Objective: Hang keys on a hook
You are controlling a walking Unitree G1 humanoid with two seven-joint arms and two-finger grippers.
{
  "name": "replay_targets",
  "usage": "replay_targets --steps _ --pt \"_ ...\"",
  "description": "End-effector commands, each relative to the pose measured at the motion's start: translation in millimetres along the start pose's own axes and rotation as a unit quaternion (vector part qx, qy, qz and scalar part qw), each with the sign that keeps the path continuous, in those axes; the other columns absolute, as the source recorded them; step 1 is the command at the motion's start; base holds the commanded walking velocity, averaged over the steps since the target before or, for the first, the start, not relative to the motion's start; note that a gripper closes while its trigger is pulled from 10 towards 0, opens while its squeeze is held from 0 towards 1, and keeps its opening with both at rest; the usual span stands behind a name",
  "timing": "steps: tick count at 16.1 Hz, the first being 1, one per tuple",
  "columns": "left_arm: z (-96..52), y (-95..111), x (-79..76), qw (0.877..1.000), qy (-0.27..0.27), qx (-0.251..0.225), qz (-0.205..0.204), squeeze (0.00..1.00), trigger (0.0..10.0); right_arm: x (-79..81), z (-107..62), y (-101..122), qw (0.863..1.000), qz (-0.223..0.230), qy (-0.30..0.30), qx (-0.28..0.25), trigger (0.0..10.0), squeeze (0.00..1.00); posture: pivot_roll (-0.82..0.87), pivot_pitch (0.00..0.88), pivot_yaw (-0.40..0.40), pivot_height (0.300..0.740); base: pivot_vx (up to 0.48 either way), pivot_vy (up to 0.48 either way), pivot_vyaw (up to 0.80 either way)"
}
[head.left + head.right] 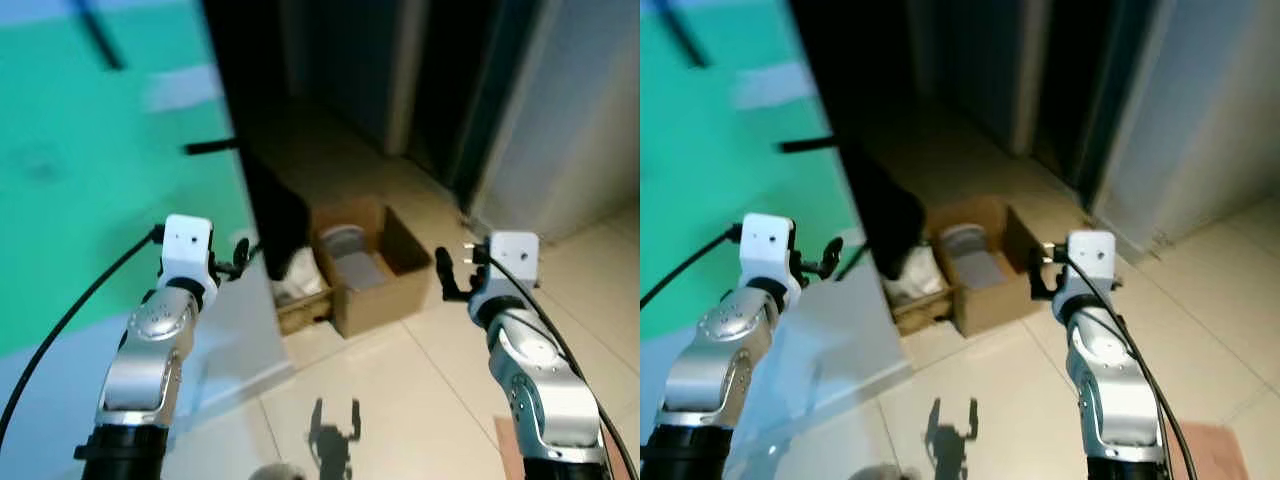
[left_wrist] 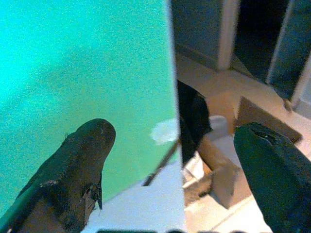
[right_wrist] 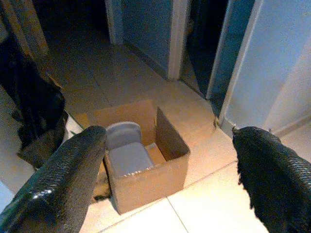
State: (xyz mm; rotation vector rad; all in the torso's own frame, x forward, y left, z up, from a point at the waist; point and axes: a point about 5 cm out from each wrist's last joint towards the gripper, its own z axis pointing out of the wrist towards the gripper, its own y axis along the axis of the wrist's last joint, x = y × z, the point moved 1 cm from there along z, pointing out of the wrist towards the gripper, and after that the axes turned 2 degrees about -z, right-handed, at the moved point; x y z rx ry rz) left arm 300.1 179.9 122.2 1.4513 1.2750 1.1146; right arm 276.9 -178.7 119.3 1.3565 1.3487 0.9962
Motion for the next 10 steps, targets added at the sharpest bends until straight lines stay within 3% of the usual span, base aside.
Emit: replay_targets --steps 1,5,6,7,10 --pt "-0.2 12 3.7 0.998 0.024 -0.059 0.022 1.00 10.0 4.2 1.8 5 1.000 0.015 0.006 -0.005 10.0 1.00 -0.14 0.000 0.044 0.740 0.000 0.000 0.80" --pt "-0.6 15 -6.4 0.998 -0.020 -0.062 0.005 0.98 10.0 9.7 4.0 7 1.000 0.023 0.021 -0.007 10.0 1.00 -0.14 0.000 0.042 0.740 0.000 0.000 0.80" --pt "-0.5 13 -4.8 0.998 -0.015 -0.057 0.010 0.31 10.0 7.6 4.6 6 1.000 0.023 0.014 -0.005 10.0 1.00 -0.14 0.000 0.039 0.740 0.000 0.000 0.80" --pt "0.3 12 -3.3 0.998 -0.011 -0.056 0.014 0.00 10.0 6.4 5.6 6 1.000 0.023 0.011 -0.004 10.0 1.00 -0.14 0.000 0.038 0.740 0.000 0.000 0.80" --pt "1.9 10 -1.2 0.998 -0.004 -0.058 0.028 0.00 10.0 5.2 7.8 8 1.000 0.023 0.011 -0.005 10.0 1.00 -0.14 0.000 0.036 0.740 0.000 0.000 0.80"
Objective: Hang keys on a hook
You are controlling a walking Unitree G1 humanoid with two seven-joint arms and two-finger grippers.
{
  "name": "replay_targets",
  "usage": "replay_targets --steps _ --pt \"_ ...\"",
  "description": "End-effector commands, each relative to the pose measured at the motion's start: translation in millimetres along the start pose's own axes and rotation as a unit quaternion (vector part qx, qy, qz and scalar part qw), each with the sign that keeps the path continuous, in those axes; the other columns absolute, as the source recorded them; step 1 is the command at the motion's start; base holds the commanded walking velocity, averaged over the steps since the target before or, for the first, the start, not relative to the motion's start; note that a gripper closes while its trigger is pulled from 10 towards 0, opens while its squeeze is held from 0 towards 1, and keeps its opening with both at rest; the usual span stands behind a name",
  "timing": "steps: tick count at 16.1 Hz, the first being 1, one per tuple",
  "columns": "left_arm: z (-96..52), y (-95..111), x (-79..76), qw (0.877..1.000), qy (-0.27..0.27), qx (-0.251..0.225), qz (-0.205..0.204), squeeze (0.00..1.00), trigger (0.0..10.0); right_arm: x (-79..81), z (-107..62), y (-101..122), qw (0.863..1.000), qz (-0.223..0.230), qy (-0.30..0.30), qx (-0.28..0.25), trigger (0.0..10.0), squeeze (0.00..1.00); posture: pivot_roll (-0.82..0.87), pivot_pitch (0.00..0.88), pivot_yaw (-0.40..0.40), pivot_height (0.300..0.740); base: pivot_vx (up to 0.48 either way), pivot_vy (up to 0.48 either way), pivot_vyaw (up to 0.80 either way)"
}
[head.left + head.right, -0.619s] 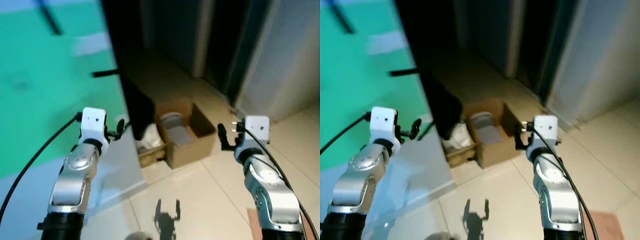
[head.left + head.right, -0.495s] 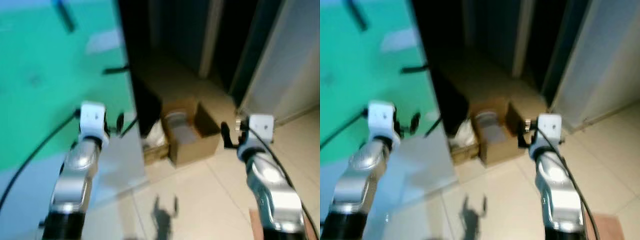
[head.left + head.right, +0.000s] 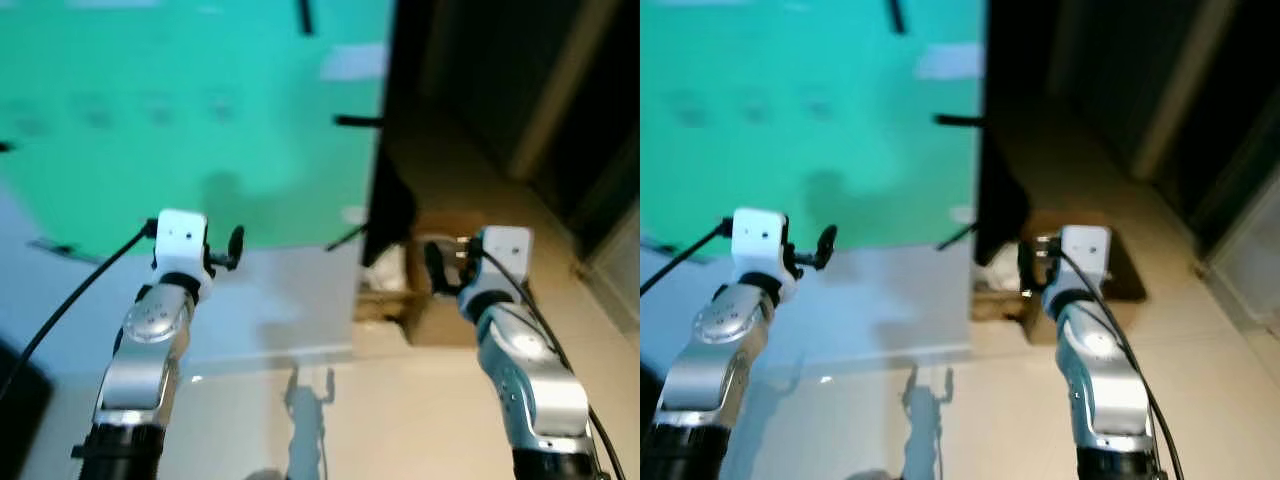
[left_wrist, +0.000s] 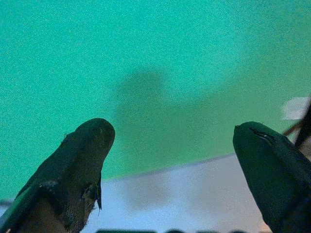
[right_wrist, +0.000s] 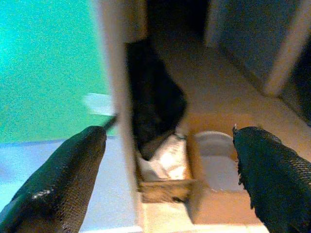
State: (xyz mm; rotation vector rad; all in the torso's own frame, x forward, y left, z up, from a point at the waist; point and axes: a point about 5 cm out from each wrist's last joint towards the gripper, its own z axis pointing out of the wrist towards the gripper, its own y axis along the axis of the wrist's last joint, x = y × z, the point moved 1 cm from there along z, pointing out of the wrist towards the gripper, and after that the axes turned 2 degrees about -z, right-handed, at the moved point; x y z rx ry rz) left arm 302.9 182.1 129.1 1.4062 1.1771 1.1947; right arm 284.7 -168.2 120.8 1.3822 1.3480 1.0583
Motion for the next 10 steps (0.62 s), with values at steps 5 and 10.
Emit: replay_targets --steps 5,10 --pt "0.8 6 -8.2 1.000 -0.022 -0.016 0.007 0.00 10.0 -7.9 1.5 5 1.000 -0.014 -0.004 -0.008 10.0 1.00 -0.14 0.000 0.036 0.740 0.000 0.000 0.80" --pt "0.0 8 -9.3 1.000 -0.023 -0.019 0.003 0.09 10.0 -14.6 3.3 7 0.999 -0.031 -0.017 -0.011 10.0 1.00 -0.14 0.000 0.038 0.740 0.000 0.000 0.80"
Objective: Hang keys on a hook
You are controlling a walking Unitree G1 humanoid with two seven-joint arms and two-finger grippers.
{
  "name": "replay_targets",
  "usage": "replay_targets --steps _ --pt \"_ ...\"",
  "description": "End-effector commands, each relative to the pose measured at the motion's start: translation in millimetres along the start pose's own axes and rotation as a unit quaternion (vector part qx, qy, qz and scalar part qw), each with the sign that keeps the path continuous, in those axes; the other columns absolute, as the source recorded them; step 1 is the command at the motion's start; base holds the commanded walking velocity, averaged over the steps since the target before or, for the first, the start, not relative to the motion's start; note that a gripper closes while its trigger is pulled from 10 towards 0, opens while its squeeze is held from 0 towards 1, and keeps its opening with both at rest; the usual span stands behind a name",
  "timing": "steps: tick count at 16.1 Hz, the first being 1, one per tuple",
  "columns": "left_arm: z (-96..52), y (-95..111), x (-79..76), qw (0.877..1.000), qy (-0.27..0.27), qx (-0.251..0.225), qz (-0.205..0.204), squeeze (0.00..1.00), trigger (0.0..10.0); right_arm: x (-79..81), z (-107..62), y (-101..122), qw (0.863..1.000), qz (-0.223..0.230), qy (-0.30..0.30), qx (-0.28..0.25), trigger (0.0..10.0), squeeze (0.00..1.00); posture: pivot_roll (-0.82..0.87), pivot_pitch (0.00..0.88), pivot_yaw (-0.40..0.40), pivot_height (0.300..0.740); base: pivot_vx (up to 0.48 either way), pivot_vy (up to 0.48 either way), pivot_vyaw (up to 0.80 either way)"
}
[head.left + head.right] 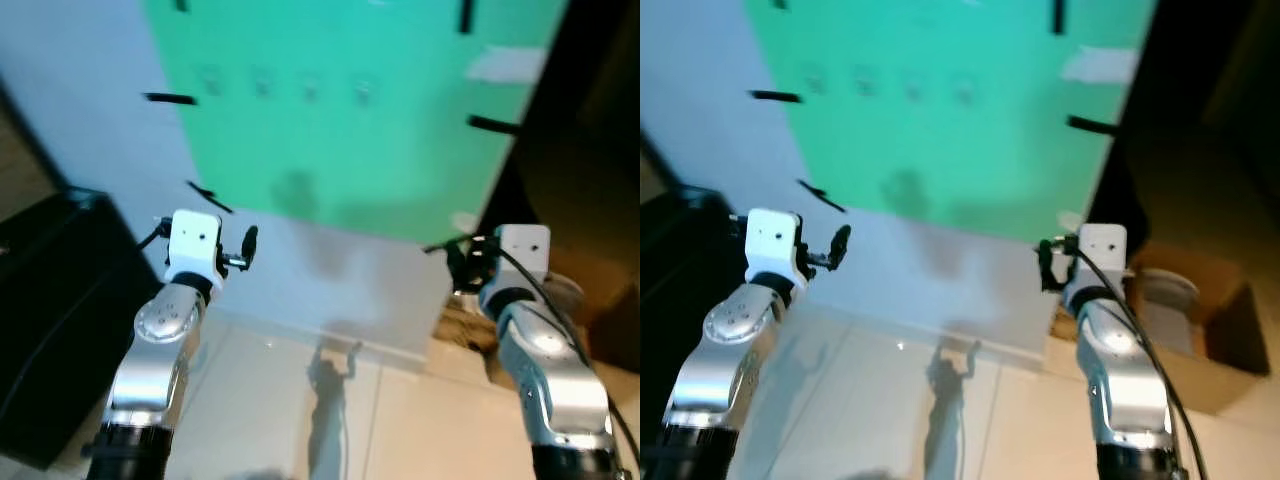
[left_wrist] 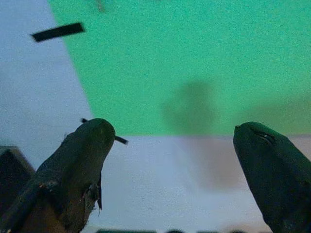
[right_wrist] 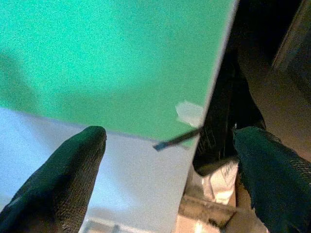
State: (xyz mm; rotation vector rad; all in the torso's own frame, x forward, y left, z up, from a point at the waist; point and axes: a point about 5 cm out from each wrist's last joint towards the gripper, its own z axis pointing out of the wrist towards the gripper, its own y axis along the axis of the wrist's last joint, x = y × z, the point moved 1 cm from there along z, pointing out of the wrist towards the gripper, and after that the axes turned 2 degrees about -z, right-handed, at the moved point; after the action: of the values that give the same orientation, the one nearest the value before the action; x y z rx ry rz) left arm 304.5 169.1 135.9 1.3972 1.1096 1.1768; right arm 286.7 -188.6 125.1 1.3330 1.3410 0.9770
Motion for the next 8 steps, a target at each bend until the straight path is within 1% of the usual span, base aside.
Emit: replay_targets --steps 1,3,6,8 --pt "-1.8 -0.1 2.1 1.000 0.001 0.002 0.001 0.08 10.0 7.7 1.1 2.8 1.000 0.005 0.014 -0.004 10.0 1.00 -0.14 0.000 0.038 0.740 0.000 0.000 0.80" --pt "-2.1 0.7 1.3 1.000 0.001 0.001 0.001 0.08 10.0 9.5 0.7 2.2 1.000 0.002 0.017 -0.004 10.0 1.00 -0.14 0.000 0.037 0.740 0.242 0.000 0.74" --pt "-2.6 1.9 0.8 1.000 0.001 -0.001 0.000 0.09 10.0 8.5 1.3 2.8 1.000 -0.003 0.018 -0.006 10.0 1.00 -0.14 0.000 0.031 0.740 0.290 0.000 0.62" --pt "-3.5 2.5 1.4 1.000 0.001 -0.001 -0.001 0.09 10.0 7.8 2.1 5.2 1.000 -0.002 0.010 -0.014 10.0 1.00 -0.13 0.000 0.023 0.740 0.341 0.000 0.00"
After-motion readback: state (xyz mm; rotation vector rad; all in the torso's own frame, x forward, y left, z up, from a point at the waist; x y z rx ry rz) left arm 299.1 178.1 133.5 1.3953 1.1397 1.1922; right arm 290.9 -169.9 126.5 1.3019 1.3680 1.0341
